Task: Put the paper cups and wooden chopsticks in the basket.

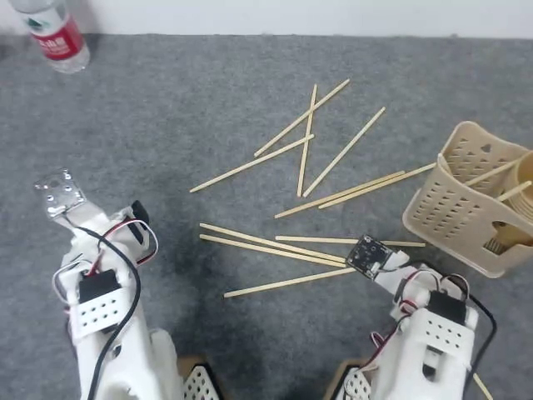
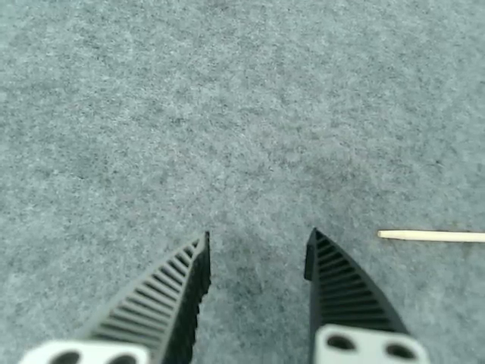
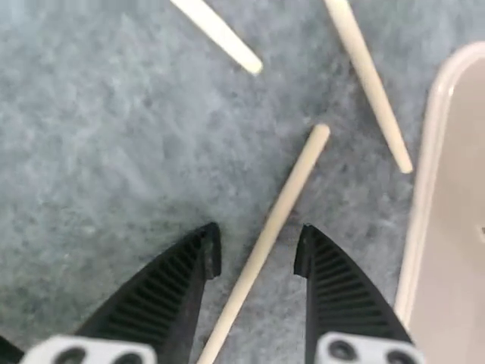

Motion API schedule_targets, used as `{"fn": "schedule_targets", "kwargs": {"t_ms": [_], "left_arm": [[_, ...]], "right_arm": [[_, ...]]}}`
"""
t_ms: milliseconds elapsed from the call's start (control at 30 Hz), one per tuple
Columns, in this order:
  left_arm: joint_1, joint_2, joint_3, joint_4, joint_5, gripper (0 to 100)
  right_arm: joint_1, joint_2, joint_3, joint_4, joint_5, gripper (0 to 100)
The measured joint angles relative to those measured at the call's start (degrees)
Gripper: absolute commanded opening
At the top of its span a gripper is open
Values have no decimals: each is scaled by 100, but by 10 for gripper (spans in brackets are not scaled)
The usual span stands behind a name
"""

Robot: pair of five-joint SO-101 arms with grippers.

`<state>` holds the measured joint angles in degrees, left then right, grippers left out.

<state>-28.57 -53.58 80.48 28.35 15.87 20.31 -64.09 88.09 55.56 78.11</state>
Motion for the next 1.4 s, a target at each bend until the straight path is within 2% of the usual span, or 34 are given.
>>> {"fn": "schedule_targets", "kwargs": {"t_ms": [67,233,600,800,1000,1200,1400], "left_arm": [[0,0,0,0,0,195],[0,0,0,0,0,195],[0,0,0,0,0,195],[0,0,0,0,0,195],[0,0,0,0,0,195],[0,0,0,0,0,195],[0,0,0,0,0,195]], "right_arm": [[9,-97,70,-26,97,153],[9,-97,79,-26,149,7],[9,-105,70,-35,299,8],[44,0,-387,738,308,8],[-79,-26,-2013,1864,-580,8],[-905,-26,-3560,2716,-1705,8],[-1538,-26,-5178,2910,-3024,8]]}}
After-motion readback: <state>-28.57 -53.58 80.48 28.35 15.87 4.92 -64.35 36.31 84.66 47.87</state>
